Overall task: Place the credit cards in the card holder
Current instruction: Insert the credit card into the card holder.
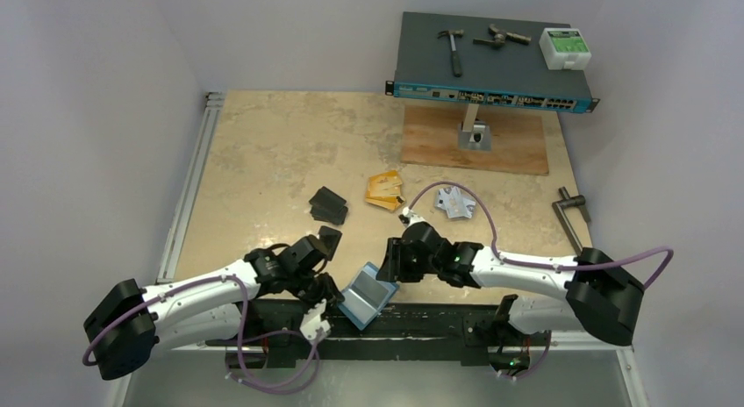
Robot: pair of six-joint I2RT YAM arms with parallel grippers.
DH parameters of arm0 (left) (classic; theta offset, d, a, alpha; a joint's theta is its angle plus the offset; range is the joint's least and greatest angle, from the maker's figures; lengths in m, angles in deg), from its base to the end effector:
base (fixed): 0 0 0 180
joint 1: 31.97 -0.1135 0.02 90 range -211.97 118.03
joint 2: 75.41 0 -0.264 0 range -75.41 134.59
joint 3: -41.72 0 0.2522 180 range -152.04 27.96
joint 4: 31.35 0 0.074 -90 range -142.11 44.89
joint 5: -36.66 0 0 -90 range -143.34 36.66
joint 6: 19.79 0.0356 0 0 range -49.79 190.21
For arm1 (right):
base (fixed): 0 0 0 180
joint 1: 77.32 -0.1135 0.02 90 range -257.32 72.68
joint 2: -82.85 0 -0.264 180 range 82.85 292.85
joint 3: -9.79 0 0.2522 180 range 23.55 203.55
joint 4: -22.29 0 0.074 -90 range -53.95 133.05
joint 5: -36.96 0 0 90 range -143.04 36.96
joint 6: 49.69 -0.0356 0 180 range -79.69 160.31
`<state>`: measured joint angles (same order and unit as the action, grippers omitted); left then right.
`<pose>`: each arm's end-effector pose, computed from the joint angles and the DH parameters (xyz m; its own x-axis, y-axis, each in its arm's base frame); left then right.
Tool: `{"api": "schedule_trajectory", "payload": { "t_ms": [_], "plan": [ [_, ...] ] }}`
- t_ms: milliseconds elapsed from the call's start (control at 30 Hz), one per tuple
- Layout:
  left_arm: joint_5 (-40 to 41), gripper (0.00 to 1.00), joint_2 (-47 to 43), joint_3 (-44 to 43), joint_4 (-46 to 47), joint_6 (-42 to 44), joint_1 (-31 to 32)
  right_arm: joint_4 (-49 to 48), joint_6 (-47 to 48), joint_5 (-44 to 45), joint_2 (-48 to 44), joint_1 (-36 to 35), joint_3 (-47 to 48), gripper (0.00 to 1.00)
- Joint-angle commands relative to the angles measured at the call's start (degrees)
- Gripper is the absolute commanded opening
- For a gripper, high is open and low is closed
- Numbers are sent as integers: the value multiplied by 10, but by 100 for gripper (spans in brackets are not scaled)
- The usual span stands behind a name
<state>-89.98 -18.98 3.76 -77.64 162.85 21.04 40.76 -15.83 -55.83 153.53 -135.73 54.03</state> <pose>0.0775 -0.1382 0.1608 0.8182 0.2460 -0.5196 0.5071 -0.7346 0.4508 0.1222 0.2020 0.1730 -0.9276 0.0750 -0.3661 -0.1770 0.7745 0.6073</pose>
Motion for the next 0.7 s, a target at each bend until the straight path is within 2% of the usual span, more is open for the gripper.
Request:
{"api": "schedule_trajectory", "payload": {
  "t_ms": [0,100,300,400,667],
  "plan": [
    [-6,14,-6,15,-7,17,3,-43,18,-24,11,2,0,42],
    [-6,11,-7,20,-4,22,2,-68,23,-40,15,2,-3,41],
    [-2,10,-5,27,-1,24,2,-155,29,-98,-6,2,-32,41],
    [1,6,-4,30,6,26,2,-153,36,-109,-15,3,-33,40],
    [13,6,-3,36,19,25,3,-183,20,-131,-32,2,-58,41]
  ]
}}
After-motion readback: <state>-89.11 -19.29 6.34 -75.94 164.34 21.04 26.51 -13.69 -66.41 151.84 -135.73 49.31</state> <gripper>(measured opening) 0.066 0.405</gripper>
